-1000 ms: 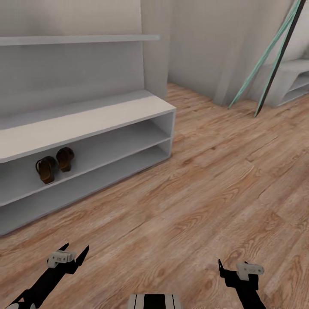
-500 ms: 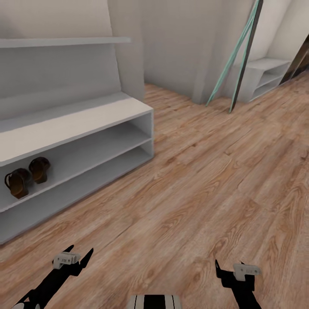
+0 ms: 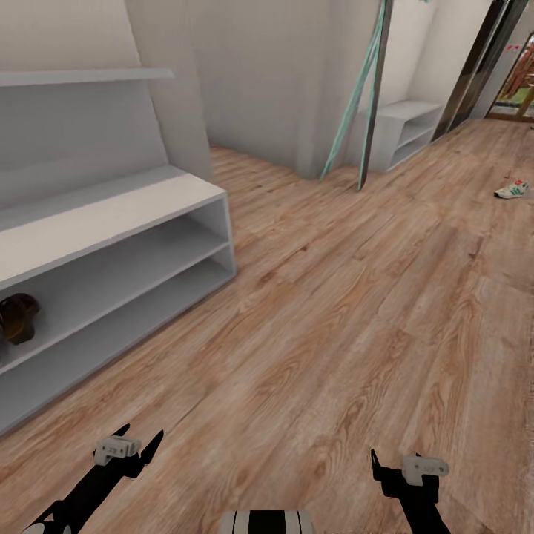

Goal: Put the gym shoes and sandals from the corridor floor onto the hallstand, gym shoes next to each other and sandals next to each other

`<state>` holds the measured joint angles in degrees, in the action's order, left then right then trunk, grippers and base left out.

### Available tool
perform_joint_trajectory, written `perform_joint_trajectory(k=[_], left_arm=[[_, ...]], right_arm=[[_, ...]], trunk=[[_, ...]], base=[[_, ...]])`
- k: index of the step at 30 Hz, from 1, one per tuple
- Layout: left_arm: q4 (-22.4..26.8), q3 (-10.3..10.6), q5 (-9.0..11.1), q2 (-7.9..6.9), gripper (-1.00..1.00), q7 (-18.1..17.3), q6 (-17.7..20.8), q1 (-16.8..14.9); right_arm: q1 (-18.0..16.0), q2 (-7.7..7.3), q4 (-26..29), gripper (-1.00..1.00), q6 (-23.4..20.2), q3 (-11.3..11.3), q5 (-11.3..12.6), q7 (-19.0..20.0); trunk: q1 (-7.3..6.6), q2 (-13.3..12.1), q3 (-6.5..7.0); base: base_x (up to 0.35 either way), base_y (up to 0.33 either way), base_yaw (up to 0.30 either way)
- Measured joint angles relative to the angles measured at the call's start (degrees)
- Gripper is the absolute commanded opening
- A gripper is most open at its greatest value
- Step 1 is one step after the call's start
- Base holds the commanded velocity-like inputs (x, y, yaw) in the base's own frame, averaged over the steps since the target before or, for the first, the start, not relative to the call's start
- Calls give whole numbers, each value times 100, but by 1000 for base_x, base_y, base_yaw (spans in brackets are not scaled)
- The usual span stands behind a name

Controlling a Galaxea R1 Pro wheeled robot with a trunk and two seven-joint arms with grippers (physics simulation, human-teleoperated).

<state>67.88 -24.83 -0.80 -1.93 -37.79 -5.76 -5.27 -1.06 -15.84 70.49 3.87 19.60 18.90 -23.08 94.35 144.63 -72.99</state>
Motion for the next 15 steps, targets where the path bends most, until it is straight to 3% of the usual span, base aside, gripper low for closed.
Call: perform_joint_trajectory(k=[10,15], left_arm=[[0,3,8,0,100,1,1,0],[3,10,8,0,100,4,4,0]], right_arm=[[0,2,0,100,0,0,-4,-2],[0,2,0,100,0,3,-8,-2]], trunk=[[0,0,31],[0,0,42]], base=[[0,0,-282],[74,0,-144]])
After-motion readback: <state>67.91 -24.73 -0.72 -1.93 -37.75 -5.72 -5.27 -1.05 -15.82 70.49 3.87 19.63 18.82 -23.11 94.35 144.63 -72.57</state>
